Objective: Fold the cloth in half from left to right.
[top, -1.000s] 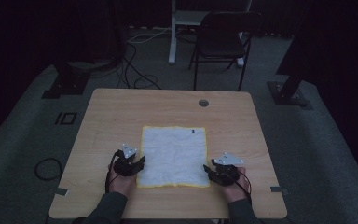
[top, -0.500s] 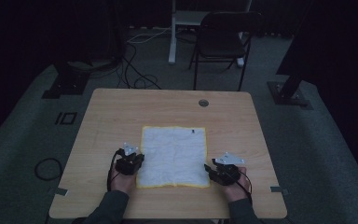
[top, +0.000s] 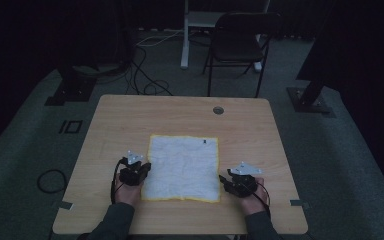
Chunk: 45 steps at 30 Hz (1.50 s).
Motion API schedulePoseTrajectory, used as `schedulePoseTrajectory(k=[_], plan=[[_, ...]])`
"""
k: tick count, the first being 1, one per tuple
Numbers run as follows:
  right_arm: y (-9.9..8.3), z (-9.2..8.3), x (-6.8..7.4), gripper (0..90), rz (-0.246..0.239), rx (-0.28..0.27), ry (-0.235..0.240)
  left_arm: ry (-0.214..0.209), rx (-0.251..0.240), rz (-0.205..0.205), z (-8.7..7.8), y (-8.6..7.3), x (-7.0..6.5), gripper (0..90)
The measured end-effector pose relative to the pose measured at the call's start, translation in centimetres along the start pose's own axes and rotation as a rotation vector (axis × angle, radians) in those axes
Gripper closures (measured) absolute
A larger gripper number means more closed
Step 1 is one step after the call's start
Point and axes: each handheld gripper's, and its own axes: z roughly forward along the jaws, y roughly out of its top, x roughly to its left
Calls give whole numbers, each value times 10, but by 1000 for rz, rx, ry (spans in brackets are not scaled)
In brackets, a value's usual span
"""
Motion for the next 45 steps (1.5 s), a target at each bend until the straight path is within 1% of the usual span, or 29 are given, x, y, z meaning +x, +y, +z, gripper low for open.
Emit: schedulePoseTrajectory(k=[4,9,12,16,19,20,27,36,41,45], plan=[[-1,1,0,558,-2,4,0,-32,-22,2,-4,5,-2,893],[-2,2,-1,556,4,8,-1,-52,-38,-2,-4,9,-5,893],[-2,2,-2,555,6,11,-1,-66,-50,4,-6,12,-8,893],[-2,3,-2,550,7,12,-3,-75,-60,18,-7,16,-11,893],[-2,3,-3,545,12,13,-5,-83,-73,15,-9,20,-13,893],[-2,3,-3,545,13,14,-4,-88,-76,22,-9,22,-14,893],[-3,3,-3,544,15,15,-4,-107,-93,33,-10,30,-20,894],[-3,3,-4,540,20,15,-7,-127,-113,38,-11,37,-28,894],[-3,3,-5,539,22,16,-7,-146,-122,36,-11,40,-33,895],[-3,3,-6,539,21,17,-7,-155,-127,46,-11,45,-37,895]])
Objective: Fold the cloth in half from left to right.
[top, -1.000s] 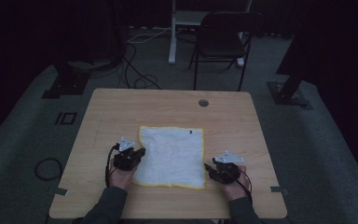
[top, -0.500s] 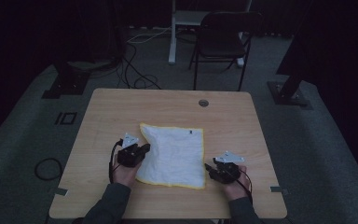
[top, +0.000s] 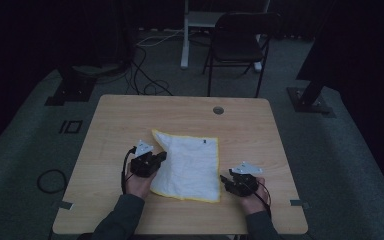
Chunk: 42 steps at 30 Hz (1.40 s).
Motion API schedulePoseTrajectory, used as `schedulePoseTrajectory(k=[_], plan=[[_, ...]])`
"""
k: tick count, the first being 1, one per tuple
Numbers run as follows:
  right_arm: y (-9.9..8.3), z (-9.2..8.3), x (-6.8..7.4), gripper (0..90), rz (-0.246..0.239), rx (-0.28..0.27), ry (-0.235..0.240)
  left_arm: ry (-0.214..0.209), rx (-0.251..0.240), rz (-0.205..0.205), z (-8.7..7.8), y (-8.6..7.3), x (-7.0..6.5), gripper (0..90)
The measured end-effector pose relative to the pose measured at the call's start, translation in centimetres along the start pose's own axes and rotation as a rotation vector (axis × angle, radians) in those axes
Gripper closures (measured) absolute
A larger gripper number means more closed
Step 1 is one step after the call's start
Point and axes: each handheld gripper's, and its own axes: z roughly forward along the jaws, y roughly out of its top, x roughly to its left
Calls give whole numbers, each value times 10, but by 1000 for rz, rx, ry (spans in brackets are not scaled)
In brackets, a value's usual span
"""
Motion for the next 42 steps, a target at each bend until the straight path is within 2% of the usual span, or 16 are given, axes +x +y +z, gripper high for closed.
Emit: schedulePoseTrajectory(k=[15,27,42], plan=[[0,1,0,538,-1,4,1,-30,-22,18,2,13,-10,895],[-1,0,0,538,1,6,1,-79,-47,41,8,23,-24,895],[-1,0,0,538,2,6,2,-120,-39,62,17,29,-37,895]])
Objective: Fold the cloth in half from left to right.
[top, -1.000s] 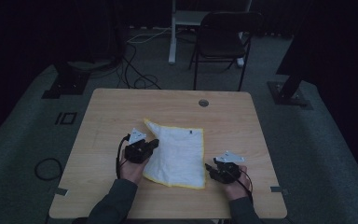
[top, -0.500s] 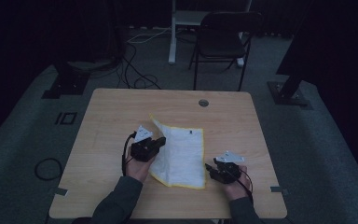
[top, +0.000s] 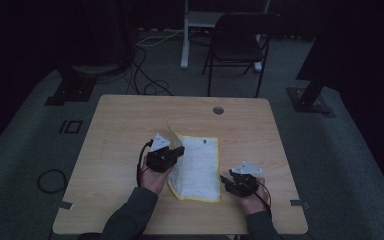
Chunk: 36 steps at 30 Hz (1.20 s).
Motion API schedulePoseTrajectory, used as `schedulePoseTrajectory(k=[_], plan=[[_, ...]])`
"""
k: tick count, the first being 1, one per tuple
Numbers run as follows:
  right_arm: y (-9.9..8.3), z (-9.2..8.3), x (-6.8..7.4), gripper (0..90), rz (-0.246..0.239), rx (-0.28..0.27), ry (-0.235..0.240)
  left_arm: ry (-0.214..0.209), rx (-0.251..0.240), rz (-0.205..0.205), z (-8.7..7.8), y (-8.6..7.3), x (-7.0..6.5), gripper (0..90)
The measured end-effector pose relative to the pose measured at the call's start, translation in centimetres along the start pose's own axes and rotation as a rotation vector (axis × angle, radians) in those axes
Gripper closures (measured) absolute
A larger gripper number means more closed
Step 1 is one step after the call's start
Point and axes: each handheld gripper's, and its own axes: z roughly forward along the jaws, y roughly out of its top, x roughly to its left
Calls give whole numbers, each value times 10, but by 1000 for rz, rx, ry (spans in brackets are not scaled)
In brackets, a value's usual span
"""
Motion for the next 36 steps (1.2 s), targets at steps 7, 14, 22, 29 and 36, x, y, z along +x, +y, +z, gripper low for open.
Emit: schedulePoseTrajectory(k=[7,14,22,29,36], plan=[[0,0,0,538,-1,0,0,-18,0,11,5,3,-6,895],[0,0,0,538,-3,1,0,-35,7,17,13,4,-11,895],[0,0,0,537,-2,3,1,-47,28,27,23,5,-14,895],[0,0,-1,537,2,-1,0,-55,35,31,32,5,-18,895],[0,-1,-1,537,1,-1,0,-70,53,41,44,5,-24,895]])
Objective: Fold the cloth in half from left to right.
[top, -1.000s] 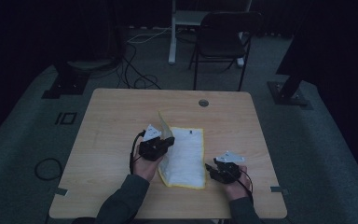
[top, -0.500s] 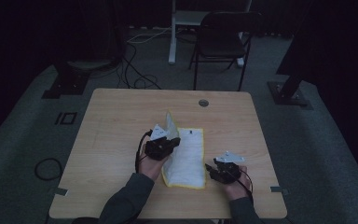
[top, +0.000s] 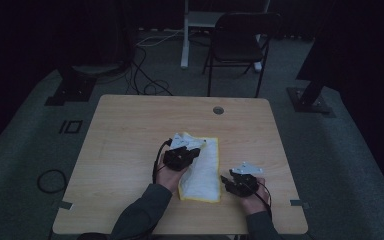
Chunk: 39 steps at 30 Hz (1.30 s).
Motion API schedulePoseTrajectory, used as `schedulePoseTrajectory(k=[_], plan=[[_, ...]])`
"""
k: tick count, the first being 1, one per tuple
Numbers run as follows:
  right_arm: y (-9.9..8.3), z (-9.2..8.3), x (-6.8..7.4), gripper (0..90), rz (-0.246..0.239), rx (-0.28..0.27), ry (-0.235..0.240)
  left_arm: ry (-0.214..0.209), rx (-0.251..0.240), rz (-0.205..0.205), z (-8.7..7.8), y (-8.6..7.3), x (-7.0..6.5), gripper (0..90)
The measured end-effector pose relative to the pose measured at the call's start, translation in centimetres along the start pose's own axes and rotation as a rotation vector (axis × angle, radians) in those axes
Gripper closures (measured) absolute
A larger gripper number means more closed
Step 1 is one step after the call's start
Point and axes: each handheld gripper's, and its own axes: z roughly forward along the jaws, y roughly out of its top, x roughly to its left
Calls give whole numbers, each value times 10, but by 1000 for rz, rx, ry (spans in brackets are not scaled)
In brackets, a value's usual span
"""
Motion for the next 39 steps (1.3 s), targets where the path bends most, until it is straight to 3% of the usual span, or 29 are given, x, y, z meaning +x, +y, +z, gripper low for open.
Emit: schedulePoseTrajectory(k=[15,23,30,32,34,39], plan=[[0,0,0,537,-2,0,-1,-15,7,-1,13,6,-7,894],[-1,-1,-1,537,6,-3,0,-10,-16,-13,15,12,-9,894],[-1,0,-1,537,1,-1,-1,-33,24,8,26,9,-17,891],[-1,0,-1,537,5,-1,0,-50,39,11,31,6,-19,876],[-1,-1,-1,537,8,-2,0,-75,38,10,31,5,-19,788],[-2,-2,-2,538,11,-6,-2,-66,5,6,18,10,-18,734]])
